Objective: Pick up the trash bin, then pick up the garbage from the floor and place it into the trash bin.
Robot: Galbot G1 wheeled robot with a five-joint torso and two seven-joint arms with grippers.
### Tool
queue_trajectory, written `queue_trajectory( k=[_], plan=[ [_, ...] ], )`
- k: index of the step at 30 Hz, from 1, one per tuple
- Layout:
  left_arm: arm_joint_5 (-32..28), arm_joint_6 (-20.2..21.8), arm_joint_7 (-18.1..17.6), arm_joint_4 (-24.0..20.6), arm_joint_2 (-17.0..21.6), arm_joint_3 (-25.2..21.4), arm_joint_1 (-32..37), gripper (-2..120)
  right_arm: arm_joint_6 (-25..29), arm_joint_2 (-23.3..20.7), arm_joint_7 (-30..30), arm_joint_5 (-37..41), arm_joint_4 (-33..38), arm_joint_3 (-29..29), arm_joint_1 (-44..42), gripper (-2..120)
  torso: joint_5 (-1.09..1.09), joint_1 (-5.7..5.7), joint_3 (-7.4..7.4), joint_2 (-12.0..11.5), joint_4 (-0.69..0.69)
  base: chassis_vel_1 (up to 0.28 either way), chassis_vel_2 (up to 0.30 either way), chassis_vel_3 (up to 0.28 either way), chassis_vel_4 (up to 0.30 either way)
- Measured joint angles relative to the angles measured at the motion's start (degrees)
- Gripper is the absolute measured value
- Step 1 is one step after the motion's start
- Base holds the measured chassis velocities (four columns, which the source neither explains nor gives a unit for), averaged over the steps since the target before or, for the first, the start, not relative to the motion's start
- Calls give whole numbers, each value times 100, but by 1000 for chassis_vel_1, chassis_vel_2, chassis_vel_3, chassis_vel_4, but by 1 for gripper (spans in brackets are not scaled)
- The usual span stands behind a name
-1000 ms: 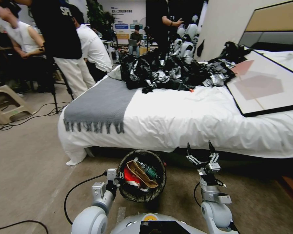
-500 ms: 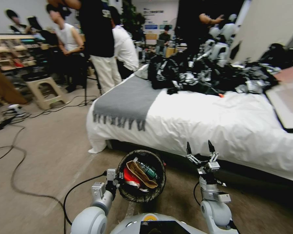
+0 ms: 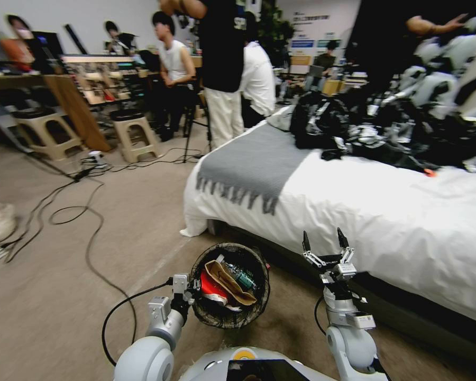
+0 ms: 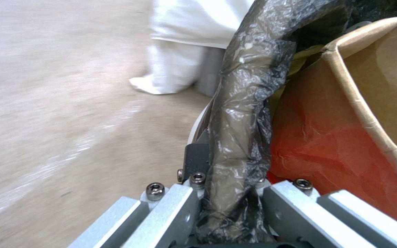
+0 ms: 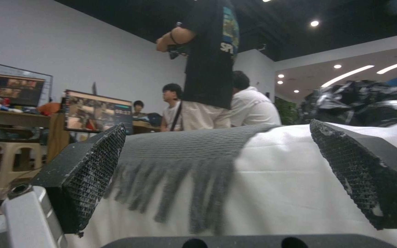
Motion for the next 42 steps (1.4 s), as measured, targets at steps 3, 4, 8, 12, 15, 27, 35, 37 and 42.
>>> queue_trajectory(
  k=[3, 4, 8, 12, 15, 27, 35, 37, 42],
  plan=[
    [-19, 0, 1, -2, -2, -27, 2, 0, -9, 5, -14, 0, -3, 4, 50, 100, 0, 0, 0, 0, 0, 131, 129, 120, 123],
    [-22, 0, 2, -2, -3, -29, 3, 0, -19, 1, -15, 1, -1, 8, 71, 100, 1, 0, 0, 0, 0, 120, 132, 128, 116],
    [-30, -3, 8, -3, -17, -32, 11, 0, -42, -6, -19, 1, 19, 27, 106, 100, 0, 0, 0, 0, -1, 114, 119, 133, 117],
    [-42, -7, 10, -9, -20, -48, 11, 0, -44, 2, -56, 1, 12, 48, 100, 100, 0, 0, 0, 0, -1, 119, 115, 138, 131],
    [-48, -8, 10, -12, -21, -50, 11, 0, -42, 10, -74, 1, 1, 77, 101, 100, 0, 0, 0, 0, 0, 131, 125, 130, 125],
    [-68, -9, 12, -16, -17, -71, -16, 0, -28, 16, -85, 1, -23, 106, 111, 100, 0, 0, 0, 0, 0, 115, 125, 123, 131],
    [-79, -9, 12, -38, -14, -94, 1, 0, -35, 16, -90, -13, -36, 80, 126, 100, 0, 0, 0, 0, 1, 123, 135, 125, 126],
    [-79, -9, 12, -41, -13, -91, 3, 0, -36, 16, -90, -17, -40, 76, 124, 100, 0, 0, 0, 0, 0, 114, 123, 140, 126],
    [-66, -9, 11, -50, -17, -51, 1, 0, -36, 4, -97, -31, -54, 78, 119, 100, 0, 0, 0, 0, -1, 122, 129, 113, 125]
  ],
)
